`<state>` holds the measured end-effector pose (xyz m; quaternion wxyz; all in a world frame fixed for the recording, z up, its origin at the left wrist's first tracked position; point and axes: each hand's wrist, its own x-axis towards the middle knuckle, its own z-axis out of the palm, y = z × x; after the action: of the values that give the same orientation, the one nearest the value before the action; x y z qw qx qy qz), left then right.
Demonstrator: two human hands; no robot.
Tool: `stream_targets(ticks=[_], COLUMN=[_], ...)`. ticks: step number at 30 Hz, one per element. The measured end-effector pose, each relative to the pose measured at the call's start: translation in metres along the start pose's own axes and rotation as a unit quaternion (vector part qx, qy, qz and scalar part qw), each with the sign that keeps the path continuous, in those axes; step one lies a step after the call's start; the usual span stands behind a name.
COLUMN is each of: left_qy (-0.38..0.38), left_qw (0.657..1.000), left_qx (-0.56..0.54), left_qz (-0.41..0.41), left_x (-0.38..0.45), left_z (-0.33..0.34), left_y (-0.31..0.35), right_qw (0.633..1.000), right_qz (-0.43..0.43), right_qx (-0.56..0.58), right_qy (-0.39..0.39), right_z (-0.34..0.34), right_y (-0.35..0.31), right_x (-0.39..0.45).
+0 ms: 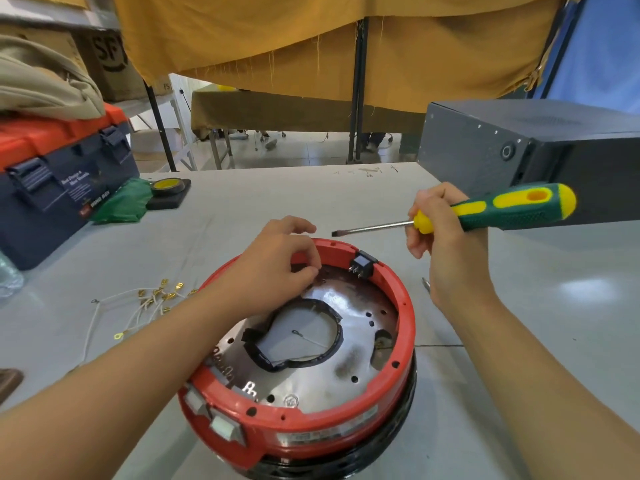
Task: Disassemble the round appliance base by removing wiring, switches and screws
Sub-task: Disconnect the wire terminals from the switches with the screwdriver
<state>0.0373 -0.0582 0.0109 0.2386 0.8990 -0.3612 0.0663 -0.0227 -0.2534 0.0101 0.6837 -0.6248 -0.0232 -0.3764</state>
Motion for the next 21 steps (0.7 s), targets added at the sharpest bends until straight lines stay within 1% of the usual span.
stream_targets(ticks=[3, 5, 8, 11, 13, 18, 21], left_qy=[0.026, 0.004, -0.080, -0.177, -0.211, -0.217, -0.228], left_qw=[1.000, 1.000, 0.995, 0.980, 0.970, 0.964, 0.957], left_qx=[0.010, 0.016, 0.023, 0.058, 0.075, 0.101, 0.133], left_qz=[0.011, 0.024, 0.050, 0.073, 0.096, 0.119, 0.119], left_x=[-0.001, -0.003, -0.007, -0.013, -0.017, -0.020, -0.019], left_z=[-0.006, -0.011, -0.017, -0.018, -0.013, 0.000, 0.003], left_y=[0.002, 0.004, 0.004, 0.003, 0.003, 0.008, 0.010], right_qw=[0.999, 0.998, 0.996, 0.994, 0.993, 0.990, 0.990], right_qz=[-0.015, -0.012, 0.004, 0.010, 0.006, 0.002, 0.003], right_qx=[-0.041, -0.062, -0.080, -0.091, -0.100, -0.120, -0.122], right_qy=[-0.015, -0.028, -0.047, -0.061, -0.068, -0.071, -0.069], right_z=[0.004, 0.007, 0.008, 0.010, 0.010, 0.010, 0.011], right_y=[0.002, 0.004, 0.006, 0.006, 0.005, 0.005, 0.005], right_x=[-0.005, -0.008, -0.011, -0.013, -0.015, -0.016, -0.017])
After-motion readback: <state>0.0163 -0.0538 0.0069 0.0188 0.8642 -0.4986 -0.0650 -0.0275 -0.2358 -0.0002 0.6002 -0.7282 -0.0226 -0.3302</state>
